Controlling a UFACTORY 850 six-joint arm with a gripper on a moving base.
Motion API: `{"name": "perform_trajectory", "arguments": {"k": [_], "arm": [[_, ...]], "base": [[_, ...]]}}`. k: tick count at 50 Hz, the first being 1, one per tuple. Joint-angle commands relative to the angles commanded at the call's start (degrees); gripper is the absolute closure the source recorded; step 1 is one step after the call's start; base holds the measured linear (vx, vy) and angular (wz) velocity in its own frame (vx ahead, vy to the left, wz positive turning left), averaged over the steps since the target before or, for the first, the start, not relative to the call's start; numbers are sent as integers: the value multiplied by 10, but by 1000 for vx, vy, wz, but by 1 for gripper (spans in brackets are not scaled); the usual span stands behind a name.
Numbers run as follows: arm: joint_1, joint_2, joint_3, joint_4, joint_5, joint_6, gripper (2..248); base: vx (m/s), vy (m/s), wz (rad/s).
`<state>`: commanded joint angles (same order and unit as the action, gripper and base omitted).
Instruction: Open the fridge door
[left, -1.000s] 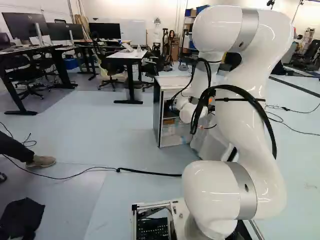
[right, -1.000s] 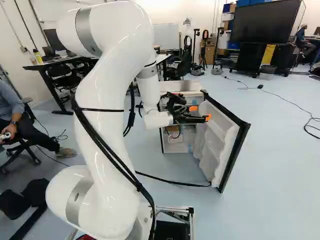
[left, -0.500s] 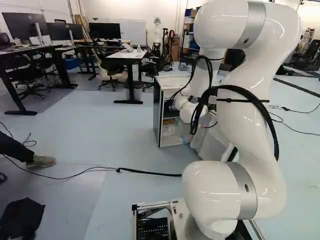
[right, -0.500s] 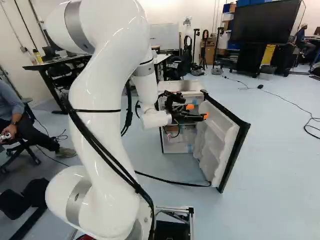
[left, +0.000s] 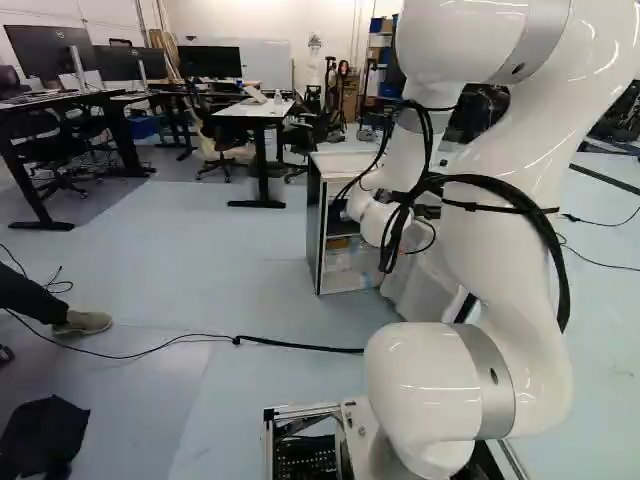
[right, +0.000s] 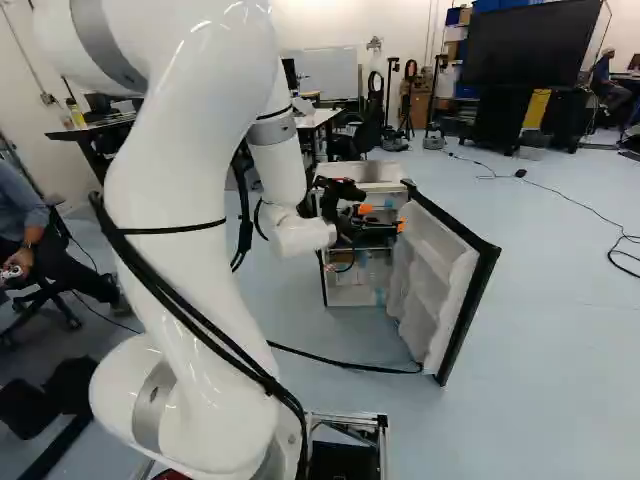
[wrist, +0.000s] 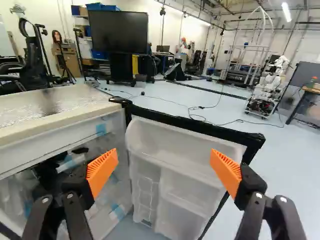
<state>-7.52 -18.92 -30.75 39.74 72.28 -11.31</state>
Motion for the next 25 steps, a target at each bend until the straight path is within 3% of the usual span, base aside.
{"name": "perform_trajectory", "arguments": {"k": [25], "arm": [[23, 108, 80, -123, -69, 35, 3]], "base": [[0, 0, 0]]}}
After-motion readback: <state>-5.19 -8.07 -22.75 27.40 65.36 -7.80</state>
